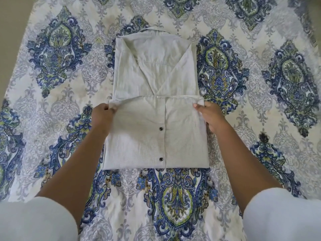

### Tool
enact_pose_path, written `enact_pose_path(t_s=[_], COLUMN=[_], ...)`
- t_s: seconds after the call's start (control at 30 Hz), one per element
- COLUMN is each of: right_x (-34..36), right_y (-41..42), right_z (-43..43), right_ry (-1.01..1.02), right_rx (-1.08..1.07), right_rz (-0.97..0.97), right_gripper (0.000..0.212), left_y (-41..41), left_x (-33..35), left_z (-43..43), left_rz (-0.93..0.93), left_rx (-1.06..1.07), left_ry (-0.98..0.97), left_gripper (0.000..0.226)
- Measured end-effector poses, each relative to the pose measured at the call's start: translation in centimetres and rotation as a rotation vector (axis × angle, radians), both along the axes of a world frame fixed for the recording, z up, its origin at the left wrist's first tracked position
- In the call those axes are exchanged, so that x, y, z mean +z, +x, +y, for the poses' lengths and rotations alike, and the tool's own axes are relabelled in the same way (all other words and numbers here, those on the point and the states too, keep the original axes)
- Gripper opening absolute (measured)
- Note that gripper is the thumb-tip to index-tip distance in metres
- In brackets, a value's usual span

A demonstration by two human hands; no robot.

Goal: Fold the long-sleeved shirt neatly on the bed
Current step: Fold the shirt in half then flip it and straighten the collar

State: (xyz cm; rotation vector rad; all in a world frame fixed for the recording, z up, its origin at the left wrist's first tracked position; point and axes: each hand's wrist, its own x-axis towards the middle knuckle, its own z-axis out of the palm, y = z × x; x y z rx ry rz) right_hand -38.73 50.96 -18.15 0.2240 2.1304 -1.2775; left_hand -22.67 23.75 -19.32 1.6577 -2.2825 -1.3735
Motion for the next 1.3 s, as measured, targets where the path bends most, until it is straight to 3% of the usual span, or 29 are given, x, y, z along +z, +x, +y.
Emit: enact_pose_path(t_s=[0.13, 0.2, 0.27, 0.33, 0.43, 0.5, 0.6, 0.73, 0.87, 1.0, 1.13, 1.2, 1.3], right_x=[-0.7, -0.5, -0.7, -1.4, -3.1, -3.9, -3.2, -1.1, -1.0, -1.7, -2.5, -2.9, -3.4], right_y=[-0.1, 0.9, 2.4, 3.7, 4.1, 3.5, 3.0, 2.1, 1.1, -0.7, -1.8, -1.6, -1.9], right_z=[-1.2, -1.4, -1.2, -1.2, -0.5, 0.2, 0.6, 3.2, 6.0, 4.8, 4.6, 4.6, 4.2], right_ry=[0.217, 0.436, 0.515, 0.511, 0.585, 0.636, 0.545, 0.491, 0.651, 0.679, 0.695, 0.715, 0.563], right_rx=[0.050, 0.093, 0.252, 0.568, 0.851, 0.818, 0.793, 0.665, 1.017, 1.296, 1.474, 1.478, 1.441], right_rz=[0.158, 0.444, 0.821, 0.969, 0.812, 0.718, 0.657, 0.826, 1.014, 1.144, 1.200, 1.147, 1.119], right_gripper=[0.027, 0.032, 0.040, 0.048, 0.053, 0.052, 0.050, 0.050, 0.060, 0.059, 0.055, 0.056, 0.054], left_y=[-0.7, -0.5, -0.2, 0.0, 0.0, -0.1, -0.5, 2.0, 4.1, 2.4, 0.6, 0.1, -0.5], left_x=[1.0, 1.5, 1.6, 0.5, -2.2, -3.2, -2.6, -1.0, -1.1, -1.6, -2.3, -2.8, -2.7], left_z=[1.4, 2.6, 3.6, 3.8, 2.4, 1.4, 0.7, -2.2, -5.9, -6.4, -6.7, -6.6, -6.8], left_rz=[-0.141, -0.186, -0.095, -0.113, -0.174, -0.218, -0.205, -0.034, 0.100, -0.026, 0.027, 0.092, 0.176], left_rx=[-0.027, -0.136, -0.402, -0.819, -1.123, -1.113, -1.128, -1.124, -1.304, -1.532, -1.594, -1.612, -1.639], left_ry=[-0.191, -0.382, -0.559, -0.623, -0.590, -0.571, -0.530, -0.696, -0.908, -0.938, -0.950, -0.956, -0.833], left_gripper=[0.017, 0.036, 0.057, 0.066, 0.065, 0.062, 0.062, 0.061, 0.072, 0.087, 0.083, 0.081, 0.072])
